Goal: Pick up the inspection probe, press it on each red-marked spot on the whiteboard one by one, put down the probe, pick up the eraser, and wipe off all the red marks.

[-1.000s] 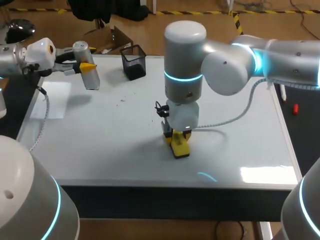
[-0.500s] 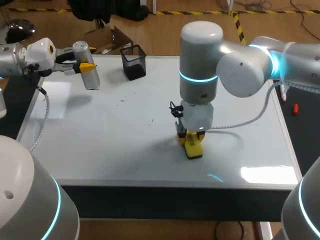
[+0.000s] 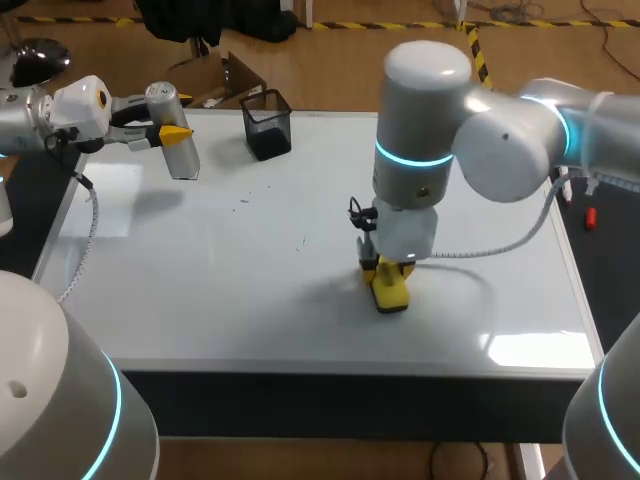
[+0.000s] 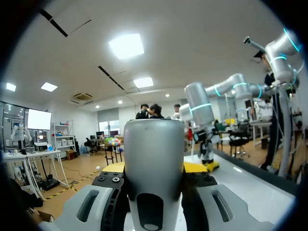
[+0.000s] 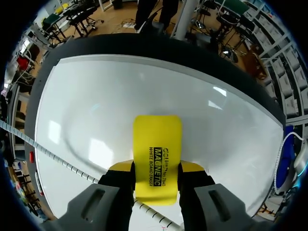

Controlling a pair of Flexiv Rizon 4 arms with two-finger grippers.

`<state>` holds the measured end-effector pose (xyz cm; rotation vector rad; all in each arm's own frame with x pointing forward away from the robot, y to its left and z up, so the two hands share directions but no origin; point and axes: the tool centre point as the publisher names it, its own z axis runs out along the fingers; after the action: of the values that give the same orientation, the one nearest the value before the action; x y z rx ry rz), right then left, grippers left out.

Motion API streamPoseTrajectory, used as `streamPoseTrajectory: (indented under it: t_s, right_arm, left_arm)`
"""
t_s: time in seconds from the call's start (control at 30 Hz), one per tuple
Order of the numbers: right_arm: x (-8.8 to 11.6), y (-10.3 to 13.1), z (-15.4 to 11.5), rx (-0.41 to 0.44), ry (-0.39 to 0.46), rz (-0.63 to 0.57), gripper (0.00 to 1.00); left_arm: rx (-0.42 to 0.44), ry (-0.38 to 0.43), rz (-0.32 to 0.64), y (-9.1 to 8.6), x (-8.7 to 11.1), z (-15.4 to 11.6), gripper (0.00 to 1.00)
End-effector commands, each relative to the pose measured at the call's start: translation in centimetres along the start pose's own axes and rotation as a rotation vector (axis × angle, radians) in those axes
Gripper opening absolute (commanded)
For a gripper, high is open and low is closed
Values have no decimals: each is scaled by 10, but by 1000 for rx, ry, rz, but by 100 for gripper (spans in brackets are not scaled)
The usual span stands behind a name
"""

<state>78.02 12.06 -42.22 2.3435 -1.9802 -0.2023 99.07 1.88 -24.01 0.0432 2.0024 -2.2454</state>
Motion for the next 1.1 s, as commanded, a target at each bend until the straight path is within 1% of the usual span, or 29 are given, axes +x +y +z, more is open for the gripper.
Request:
streamPoseTrajectory:
  t_s: [0.03, 0.07, 0.13, 0.17, 0.23, 0.27, 0.33, 0.37, 0.63, 0.93, 1.1]
  right_arm:
    - [16, 7, -32, 27, -17, -11, 0]
    - [17, 6, -33, 29, -8, -9, 0]
    - [21, 4, -35, 28, -25, -9, 0]
    - [23, 4, -35, 21, -14, -5, 0]
    - [27, 3, -34, 17, -27, 3, 0]
    - [29, 3, -33, 14, -17, 17, 0]
    - [35, 3, -32, 19, -42, 30, 0]
    - [38, 4, -32, 20, -34, 42, 0]
    - [72, 1, -35, 26, -52, 117, 0]
    - [108, -18, -37, 21, -87, 159, 0]
    - [122, -33, -36, 11, -100, 178, 0]
  left_arm:
    - [-1, 0, 2, -1, 0, 0, 0]
    - [-1, 0, 2, -1, 0, 0, 0]
    - [-1, 0, 2, -1, 0, 0, 0]
    - [-1, 0, 2, -1, 0, 0, 0]
    - [-1, 0, 2, -1, 0, 0, 0]
    - [-1, 0, 2, -1, 0, 0, 0]
    - [-1, 0, 2, -1, 0, 0, 0]
    - [-1, 0, 2, -1, 0, 0, 0]
    - [-1, 0, 2, -1, 0, 0, 0]
    - [-1, 0, 2, -1, 0, 0, 0]
    - [-1, 0, 2, -1, 0, 0, 0]
